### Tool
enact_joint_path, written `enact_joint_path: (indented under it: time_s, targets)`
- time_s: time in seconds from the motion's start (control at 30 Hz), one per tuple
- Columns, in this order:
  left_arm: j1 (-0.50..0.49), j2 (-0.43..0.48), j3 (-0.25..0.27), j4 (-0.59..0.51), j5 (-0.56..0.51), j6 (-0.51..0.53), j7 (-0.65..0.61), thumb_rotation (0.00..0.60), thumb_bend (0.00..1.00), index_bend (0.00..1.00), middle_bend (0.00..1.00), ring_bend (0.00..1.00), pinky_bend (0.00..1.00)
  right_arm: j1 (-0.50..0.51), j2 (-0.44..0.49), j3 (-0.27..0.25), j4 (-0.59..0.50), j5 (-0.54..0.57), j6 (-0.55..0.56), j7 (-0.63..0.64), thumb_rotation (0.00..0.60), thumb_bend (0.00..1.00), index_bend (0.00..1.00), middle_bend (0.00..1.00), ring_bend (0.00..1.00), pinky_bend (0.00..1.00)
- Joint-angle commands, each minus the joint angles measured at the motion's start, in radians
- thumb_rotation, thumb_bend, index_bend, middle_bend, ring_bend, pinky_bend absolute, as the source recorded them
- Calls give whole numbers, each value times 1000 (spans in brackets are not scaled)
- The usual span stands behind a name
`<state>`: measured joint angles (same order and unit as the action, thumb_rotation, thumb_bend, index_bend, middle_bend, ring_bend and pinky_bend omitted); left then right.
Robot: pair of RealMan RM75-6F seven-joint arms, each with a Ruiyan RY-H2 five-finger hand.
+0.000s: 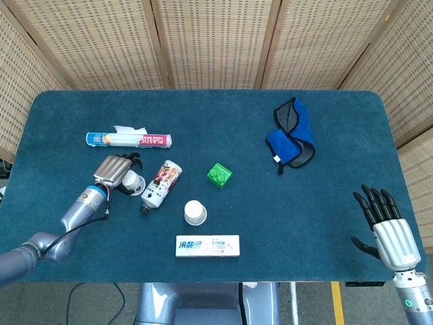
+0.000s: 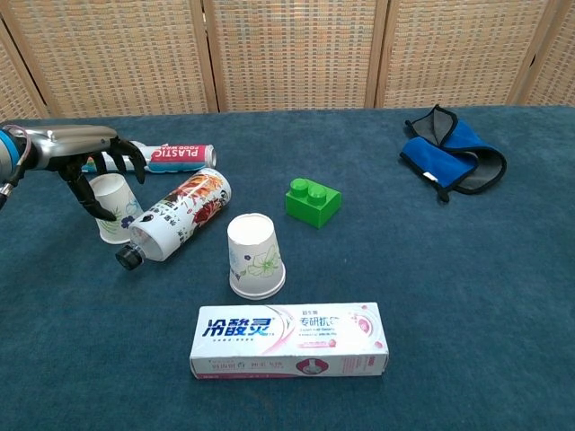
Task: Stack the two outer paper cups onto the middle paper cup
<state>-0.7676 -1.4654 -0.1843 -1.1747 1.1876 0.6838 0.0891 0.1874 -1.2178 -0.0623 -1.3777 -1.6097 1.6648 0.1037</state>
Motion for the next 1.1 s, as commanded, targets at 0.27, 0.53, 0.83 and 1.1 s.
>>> enact_joint_path:
  time_s: [0.27,0.53,0.83,1.1]
  targets:
    - [8,52,-10,-73,-3,79,26,600,248,527,445,494,561,-19,3,34,10,8,-3,24,600,0,45,41,33,67]
    - [15,153,-25,-233,30,125,13,600,249,530,453,498,566,-25,5,49,6,1,-8,28,600,0,50,43,33,67]
    - [-8,288,-55,-555,178,182,-34,600,249,536,455,500,566,-34,8,65,3,0,-15,27,600,0,58,47,33,68]
    - [-108,174,-43,-635,203,125,54,600,250,535,455,500,565,-49,11,83,8,4,-11,29,600,0,62,48,33,68]
